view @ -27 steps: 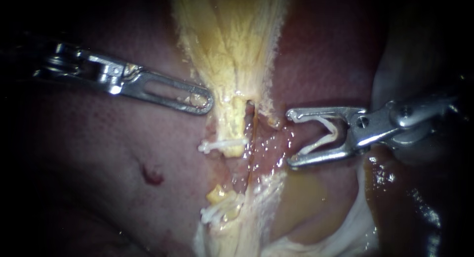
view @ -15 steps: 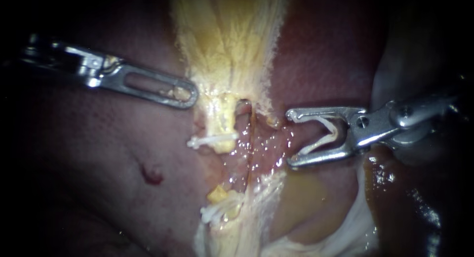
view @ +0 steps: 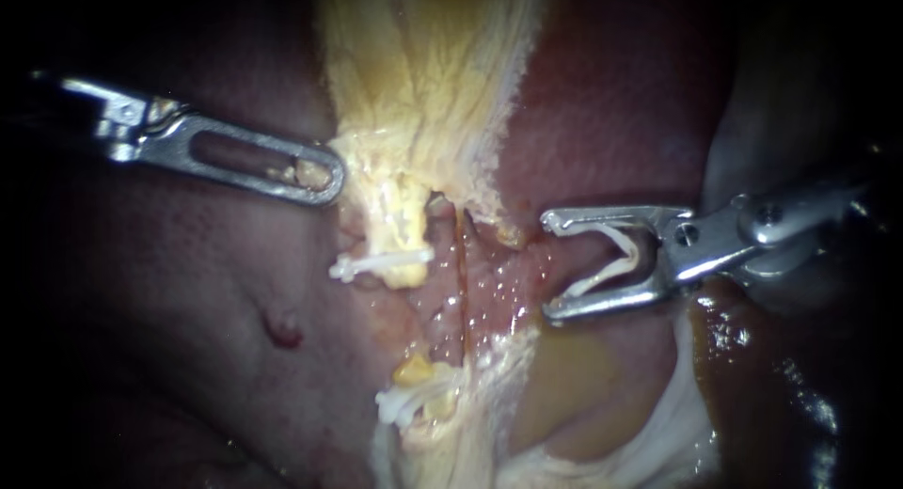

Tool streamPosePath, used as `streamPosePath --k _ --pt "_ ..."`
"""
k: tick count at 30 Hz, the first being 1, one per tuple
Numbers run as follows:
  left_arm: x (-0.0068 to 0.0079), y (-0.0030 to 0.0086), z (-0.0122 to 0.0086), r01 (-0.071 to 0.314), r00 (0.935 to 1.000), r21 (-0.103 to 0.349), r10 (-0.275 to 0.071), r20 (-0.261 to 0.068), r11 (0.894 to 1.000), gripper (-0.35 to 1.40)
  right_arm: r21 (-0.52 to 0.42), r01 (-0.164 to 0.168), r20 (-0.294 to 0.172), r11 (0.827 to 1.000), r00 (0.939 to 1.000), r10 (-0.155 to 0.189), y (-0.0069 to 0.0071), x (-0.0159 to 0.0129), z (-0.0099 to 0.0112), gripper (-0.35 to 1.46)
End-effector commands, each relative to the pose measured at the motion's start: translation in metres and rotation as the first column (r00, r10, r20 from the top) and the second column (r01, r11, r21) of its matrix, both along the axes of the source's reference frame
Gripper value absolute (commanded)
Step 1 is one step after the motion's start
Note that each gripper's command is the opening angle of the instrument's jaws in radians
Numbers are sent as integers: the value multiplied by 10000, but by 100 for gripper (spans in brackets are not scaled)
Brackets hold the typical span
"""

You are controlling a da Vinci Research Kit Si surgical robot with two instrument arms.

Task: Clipping first clip right tube

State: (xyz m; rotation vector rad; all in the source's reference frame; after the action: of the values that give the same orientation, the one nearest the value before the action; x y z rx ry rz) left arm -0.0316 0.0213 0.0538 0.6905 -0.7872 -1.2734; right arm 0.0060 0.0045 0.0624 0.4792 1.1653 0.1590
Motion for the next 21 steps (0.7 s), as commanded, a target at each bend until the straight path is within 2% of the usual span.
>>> streamPosePath --k 1,7,9,15,21 --pt "0 0 1 -7 10000 -3 7 6 10000 -35 116 -2 39 9999 10000 2 -4 3 4 50" --pt "0 0 1 -7 10000 -4 7 5 10000 -35 470 50 89 9989 9999 -54 -21 18 27 50" --pt "0 0 1 -6 10000 -5 6 5 10000 -35 625 -36 177 9980 9998 25 -25 23 37 50" --pt "0 -1 1 -5 10000 -9 5 2 10000 -35 1097 -7 259 9940 9997 -22 -32 34 63 50" --pt "-1 -1 2 -3 10000 -11 3 1 10000 -35 1745 -60 10 9846 10000 59 -41 51 83 50"
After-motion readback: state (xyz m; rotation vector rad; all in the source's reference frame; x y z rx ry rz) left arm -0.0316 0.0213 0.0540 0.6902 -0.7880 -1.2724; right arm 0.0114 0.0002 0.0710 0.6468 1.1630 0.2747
